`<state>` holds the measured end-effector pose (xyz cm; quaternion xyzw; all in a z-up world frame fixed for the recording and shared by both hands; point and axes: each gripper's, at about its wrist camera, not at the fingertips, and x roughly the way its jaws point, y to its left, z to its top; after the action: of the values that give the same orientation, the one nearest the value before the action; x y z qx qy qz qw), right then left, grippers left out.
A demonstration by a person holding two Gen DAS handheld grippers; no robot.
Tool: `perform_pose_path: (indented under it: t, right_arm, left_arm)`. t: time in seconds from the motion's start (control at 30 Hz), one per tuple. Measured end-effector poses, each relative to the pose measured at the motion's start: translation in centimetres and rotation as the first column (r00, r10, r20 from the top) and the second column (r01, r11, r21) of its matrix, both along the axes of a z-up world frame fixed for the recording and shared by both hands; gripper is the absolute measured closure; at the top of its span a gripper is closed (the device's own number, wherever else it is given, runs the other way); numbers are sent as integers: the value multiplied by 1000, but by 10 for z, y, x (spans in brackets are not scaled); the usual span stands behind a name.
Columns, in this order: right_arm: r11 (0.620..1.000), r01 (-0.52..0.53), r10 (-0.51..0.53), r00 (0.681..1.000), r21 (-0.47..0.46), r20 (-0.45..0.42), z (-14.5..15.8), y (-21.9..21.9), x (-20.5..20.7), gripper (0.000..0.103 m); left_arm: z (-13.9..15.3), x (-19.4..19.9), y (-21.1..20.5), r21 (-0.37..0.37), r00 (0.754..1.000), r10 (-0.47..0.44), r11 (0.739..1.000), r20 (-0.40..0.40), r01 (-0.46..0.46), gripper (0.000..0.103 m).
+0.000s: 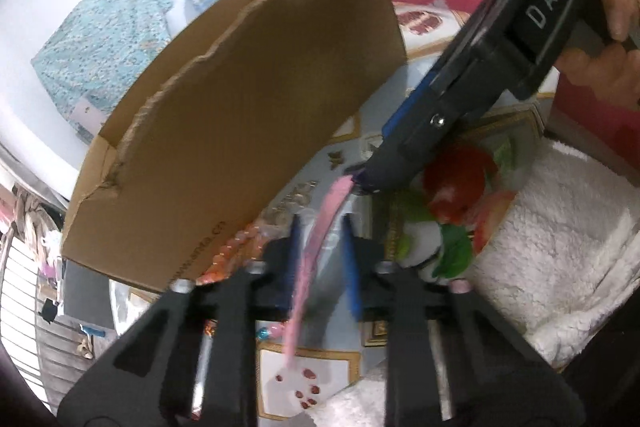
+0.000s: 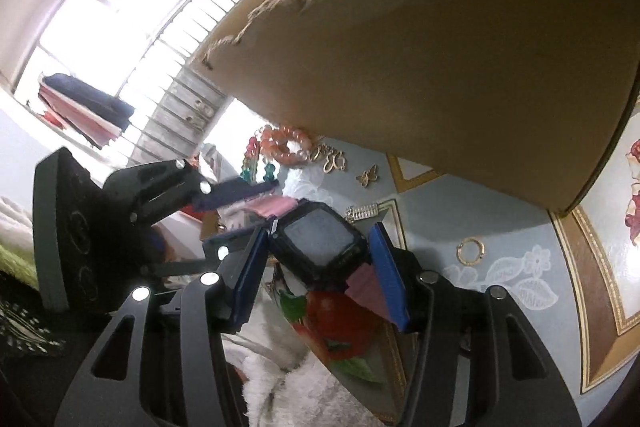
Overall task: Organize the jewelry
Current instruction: 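Lift the watch with the right tool while the left tool grasps its pink strap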
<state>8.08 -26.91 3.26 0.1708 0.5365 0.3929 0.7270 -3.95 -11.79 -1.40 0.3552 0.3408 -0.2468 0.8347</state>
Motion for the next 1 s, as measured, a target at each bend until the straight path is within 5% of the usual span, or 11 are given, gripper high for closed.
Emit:
perform_pose_path:
  t: [0.2,0.43,0.77,1.0]
  right_arm:
    - [997,-22,27,998,-76,62,15,-1,-12,52]
    - [978,-2,30,990,-206,134,29,0,3,53]
    - [857,-220,316,939,-466,138,15,44,13,77]
    - [808,-166,324,927,-566,190,17,48,15,79]
  left_arm:
    - [-7,-21,7,45,998,-64,997,-14,65,99]
    - [-17,-46,12,129,985,-153,982,86,141,100]
    - [-21,-67,1,157,969,-207,970,136,185,101]
    - [-22,-73,1,141,969,-204,973,139,185,101]
